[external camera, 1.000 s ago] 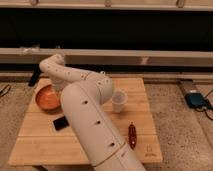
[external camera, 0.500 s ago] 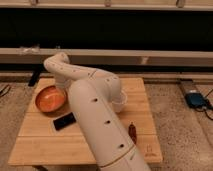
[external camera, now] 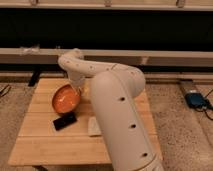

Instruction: Drag the ceramic bowl in a circle

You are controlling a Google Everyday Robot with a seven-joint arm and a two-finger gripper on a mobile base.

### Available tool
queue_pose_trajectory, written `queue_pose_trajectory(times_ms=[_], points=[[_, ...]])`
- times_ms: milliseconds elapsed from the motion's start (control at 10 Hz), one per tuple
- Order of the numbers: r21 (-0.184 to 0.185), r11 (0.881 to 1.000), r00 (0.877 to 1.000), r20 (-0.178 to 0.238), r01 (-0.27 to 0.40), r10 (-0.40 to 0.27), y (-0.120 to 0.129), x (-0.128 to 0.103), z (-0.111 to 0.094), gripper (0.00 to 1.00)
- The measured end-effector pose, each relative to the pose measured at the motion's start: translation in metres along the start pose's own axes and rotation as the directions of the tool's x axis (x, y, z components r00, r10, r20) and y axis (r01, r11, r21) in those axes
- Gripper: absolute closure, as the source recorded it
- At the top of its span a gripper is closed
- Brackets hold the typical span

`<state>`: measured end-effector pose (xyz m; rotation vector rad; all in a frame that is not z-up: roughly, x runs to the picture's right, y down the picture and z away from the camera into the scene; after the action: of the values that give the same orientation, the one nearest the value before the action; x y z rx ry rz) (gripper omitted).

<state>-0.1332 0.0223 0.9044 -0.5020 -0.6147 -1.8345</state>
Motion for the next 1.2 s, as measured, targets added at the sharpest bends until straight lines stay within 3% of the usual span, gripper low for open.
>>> queue_pose_trajectory(times_ms=[200,400,800,1000,1200], points=[[-0.073,0.997,1.000,0.000,0.005,-0.005,0.034,-0.027,0.002,1.00],[-0.098,0.994,0.999,-0.007,0.047,-0.048,0.033,-0.044,-0.001,1.00],[-0.102,0.979,0.982,-0.041,0.178,-0.183,-0.018,-0.090,-0.030,1.00],[-0.106,0.961,0.964,-0.053,0.253,-0.260,-0.046,-0.110,-0.043,1.00],[-0.106,0.937,0.938,-0.071,0.332,-0.341,-0.083,-0.111,-0.051,1.00]])
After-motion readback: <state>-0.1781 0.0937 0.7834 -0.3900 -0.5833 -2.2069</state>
